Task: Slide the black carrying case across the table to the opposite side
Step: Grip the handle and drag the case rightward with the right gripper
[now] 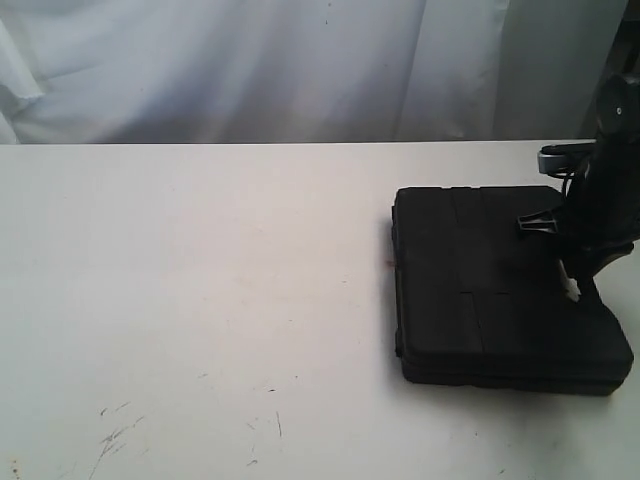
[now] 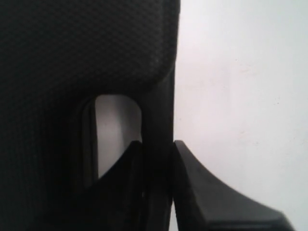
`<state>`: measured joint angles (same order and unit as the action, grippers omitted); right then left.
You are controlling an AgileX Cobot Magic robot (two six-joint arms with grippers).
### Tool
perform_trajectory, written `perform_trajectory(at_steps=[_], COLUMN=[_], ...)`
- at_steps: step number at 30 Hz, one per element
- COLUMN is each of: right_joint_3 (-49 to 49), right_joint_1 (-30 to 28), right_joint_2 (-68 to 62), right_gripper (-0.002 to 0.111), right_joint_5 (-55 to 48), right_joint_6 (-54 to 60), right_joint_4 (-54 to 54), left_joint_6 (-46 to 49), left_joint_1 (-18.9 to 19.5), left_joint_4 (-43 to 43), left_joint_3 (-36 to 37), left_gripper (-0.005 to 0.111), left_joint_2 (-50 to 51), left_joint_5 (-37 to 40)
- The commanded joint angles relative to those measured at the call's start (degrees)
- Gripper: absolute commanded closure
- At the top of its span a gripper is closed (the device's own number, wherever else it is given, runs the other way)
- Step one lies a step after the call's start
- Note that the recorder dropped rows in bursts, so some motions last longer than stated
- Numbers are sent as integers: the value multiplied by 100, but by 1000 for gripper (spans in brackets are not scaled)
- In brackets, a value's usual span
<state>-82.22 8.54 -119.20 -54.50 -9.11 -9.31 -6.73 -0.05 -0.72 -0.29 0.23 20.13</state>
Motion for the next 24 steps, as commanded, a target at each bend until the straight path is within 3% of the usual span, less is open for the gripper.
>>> perform_trajectory(at_steps=[1, 14, 24], right_joint_3=[44, 44, 44], right_joint_1=[-80, -80, -80], right_joint_2=[51, 51, 51], right_gripper=[108, 107, 65], right_joint_5=[93, 274, 332], right_joint_6=[313, 319, 318], right_joint_4=[-186, -168, 51], left_joint_6=[-9, -9, -9], left_joint_1=[-21, -21, -21], left_joint_4=[-45, -45, -45], left_joint_3=[29, 29, 29], left_gripper=[107, 107, 107], left_joint_2=[-23, -23, -23], left_joint_5=[-59, -59, -59])
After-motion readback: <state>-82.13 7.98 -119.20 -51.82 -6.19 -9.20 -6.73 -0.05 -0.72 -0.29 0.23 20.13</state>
